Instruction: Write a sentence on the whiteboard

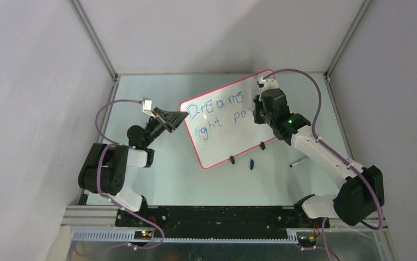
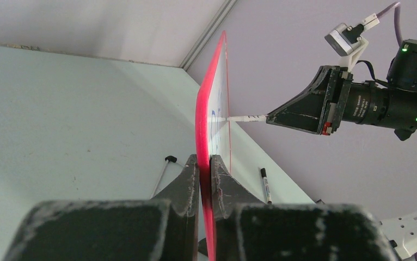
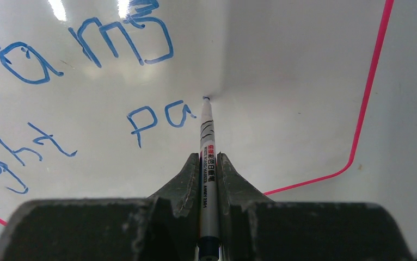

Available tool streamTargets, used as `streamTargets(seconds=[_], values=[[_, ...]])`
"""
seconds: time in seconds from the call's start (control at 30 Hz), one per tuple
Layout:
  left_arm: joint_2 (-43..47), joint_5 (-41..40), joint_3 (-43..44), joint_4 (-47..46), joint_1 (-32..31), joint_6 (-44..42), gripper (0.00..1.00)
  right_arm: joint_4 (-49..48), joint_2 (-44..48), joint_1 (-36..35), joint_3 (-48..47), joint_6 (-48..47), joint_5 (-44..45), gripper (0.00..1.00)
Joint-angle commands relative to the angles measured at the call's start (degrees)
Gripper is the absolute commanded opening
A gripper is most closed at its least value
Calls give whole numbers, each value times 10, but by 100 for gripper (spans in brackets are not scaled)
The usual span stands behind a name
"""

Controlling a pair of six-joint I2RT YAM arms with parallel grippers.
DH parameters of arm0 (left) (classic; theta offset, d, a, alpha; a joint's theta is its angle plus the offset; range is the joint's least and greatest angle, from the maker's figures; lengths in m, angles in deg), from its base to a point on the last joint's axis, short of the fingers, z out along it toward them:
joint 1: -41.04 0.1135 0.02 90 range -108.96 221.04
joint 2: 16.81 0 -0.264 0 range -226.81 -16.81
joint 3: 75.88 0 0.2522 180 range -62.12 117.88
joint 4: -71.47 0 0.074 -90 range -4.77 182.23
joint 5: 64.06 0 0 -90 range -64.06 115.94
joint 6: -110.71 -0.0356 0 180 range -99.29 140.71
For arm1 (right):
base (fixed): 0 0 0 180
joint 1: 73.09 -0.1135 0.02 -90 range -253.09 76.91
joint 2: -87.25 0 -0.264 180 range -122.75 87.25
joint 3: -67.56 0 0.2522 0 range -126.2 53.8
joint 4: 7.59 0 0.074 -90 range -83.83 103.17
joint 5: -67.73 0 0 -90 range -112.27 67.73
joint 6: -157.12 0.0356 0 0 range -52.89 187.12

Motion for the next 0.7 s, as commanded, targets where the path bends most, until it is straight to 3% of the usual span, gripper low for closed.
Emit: streamTargets(seconds=[0.0,0.67], values=[[12,7,-5,-28,-3,-47,0,-14,-6,4,-23,3,27,0],[15,6,-6,-28,-3,-47,0,-5,42,9,-23,8,27,0]])
